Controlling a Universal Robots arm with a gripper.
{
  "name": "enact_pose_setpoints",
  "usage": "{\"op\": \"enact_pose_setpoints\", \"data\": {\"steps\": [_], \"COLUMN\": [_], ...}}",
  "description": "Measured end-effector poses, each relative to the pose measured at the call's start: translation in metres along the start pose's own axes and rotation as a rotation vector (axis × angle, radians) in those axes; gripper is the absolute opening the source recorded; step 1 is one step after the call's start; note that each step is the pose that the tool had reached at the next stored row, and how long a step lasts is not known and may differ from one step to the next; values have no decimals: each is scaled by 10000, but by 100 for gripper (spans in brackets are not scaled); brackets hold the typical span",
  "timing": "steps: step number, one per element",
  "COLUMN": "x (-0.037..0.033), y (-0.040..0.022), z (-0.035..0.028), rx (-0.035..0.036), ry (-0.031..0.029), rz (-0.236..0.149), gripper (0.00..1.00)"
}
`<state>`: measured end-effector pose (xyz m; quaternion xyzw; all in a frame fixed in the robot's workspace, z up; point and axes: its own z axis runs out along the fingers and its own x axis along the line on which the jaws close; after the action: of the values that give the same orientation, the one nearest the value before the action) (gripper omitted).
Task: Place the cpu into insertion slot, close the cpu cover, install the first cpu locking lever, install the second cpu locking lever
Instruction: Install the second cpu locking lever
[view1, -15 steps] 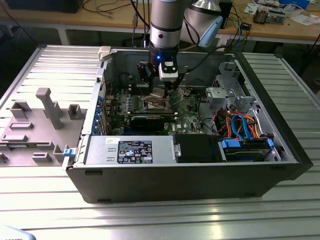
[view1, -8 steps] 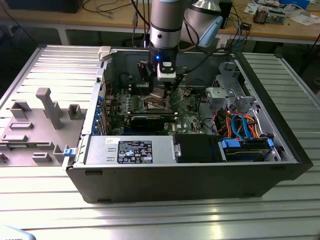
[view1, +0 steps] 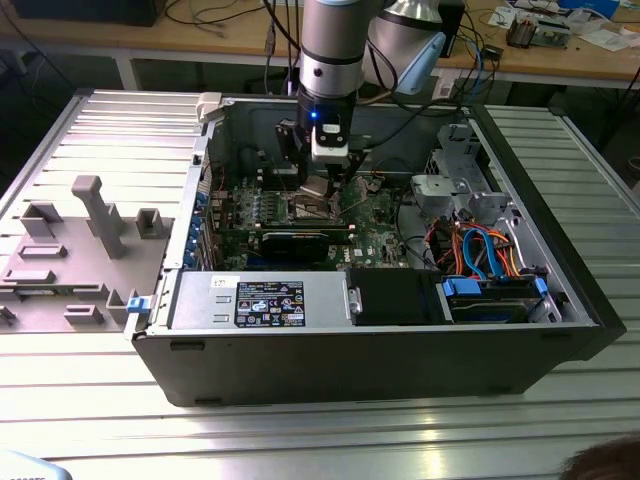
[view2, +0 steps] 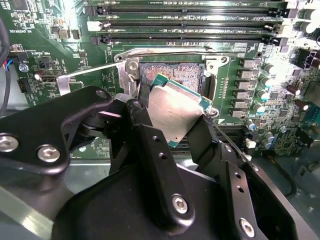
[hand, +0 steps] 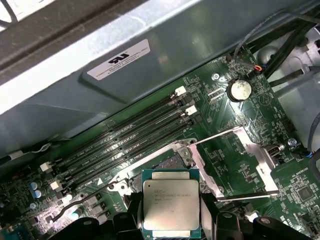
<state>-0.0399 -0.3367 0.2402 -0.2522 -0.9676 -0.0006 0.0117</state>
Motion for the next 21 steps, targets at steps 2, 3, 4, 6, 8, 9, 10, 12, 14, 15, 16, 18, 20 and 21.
{"op": "enact_pose_setpoints", "data": {"steps": [2, 3, 4, 6, 8, 9, 10, 12, 14, 15, 16, 18, 20, 21], "x": [0, 0, 0, 0, 0, 0, 0, 0, 0, 0, 0, 0, 0, 0], "y": [0, 0, 0, 0, 0, 0, 0, 0, 0, 0, 0, 0, 0, 0], "z": [1, 1, 2, 2, 3, 3, 4, 4, 4, 5, 5, 6, 7, 7], "rx": [-3, -5, -7, -9, -11, -12, -13, -15, -16, -17, -19, -22, -23, -24], "ry": [1, 1, 1, 2, 2, 2, 2, 3, 3, 3, 4, 4, 4, 5], "rz": [147, 221, 288, 400, 486, 515, 555, 622, 695, 738, 781, 924, 991, 1026], "gripper": [55, 55, 55, 55, 55, 55, 55, 55, 55, 55, 55, 55, 55, 55]}}
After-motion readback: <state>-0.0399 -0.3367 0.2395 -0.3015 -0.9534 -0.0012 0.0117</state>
